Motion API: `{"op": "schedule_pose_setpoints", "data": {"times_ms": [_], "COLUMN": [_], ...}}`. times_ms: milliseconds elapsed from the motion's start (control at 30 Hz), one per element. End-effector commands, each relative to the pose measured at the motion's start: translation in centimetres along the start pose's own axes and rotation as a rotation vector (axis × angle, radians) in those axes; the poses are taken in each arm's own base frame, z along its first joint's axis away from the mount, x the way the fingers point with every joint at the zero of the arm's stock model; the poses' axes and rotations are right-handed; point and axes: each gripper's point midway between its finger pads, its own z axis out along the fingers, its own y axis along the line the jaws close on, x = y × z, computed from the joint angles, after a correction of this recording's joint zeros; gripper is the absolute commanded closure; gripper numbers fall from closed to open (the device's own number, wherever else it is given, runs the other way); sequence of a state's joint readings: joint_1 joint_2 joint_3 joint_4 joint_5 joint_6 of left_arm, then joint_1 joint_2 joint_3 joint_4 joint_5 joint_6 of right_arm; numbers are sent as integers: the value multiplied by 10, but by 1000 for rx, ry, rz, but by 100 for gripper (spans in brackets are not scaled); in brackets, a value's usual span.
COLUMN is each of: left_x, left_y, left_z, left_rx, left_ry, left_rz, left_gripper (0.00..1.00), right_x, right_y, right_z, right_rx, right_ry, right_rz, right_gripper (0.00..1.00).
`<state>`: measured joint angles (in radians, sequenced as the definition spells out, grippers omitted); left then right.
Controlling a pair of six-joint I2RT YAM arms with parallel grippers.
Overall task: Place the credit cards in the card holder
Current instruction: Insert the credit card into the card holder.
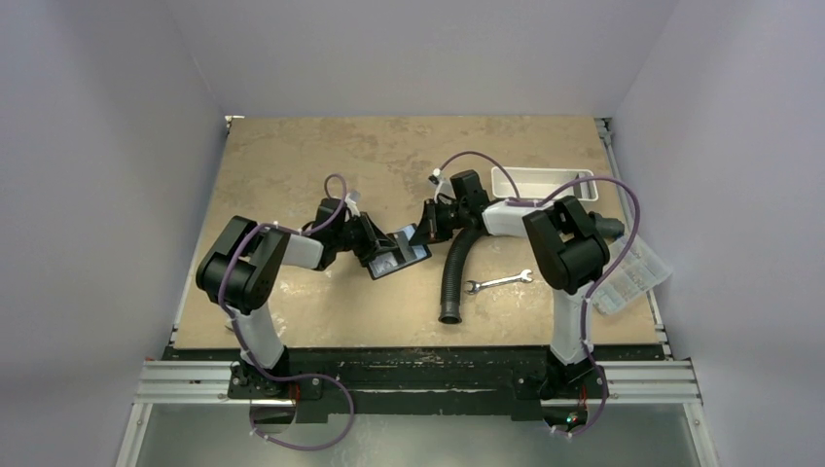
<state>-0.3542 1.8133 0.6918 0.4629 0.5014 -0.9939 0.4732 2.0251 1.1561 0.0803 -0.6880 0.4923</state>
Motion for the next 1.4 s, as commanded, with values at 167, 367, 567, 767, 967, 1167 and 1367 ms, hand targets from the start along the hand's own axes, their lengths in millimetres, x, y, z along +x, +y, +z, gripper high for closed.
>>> {"op": "schedule_pose_setpoints", "data": {"times_ms": [167,367,567,767,967,1167,1367], "left_x": [8,10,11,16,6,15,16], "left_y": [14,17,14,-2,7,9,11], "left_z": [-15,-19,-8,12,-4,-6,-9], "left_rx": [-128,-155,-156,-163,-274,-268,-277], "left_ry": [10,19,40,23,-49,-10,-1], "left_rz": [66,74,66,57,77,84,98], "left_gripper": [60,41,43,44,40,38,40], "right_x": [-17,-16,-13,-14,-16,-17,-16], "right_y": [4,2,-5,4,5,2,2], "right_z": [-16,-13,-10,-13,-16,-21,-24], "right_rx": [21,19,40,1,7,13,8], "right_ry": [-55,-51,-46,-58,-70,-68,-68], "right_rz": [-37,-38,-29,-24,-19,-23,-20], "right_gripper": [96,96,96,96,96,85,80]}}
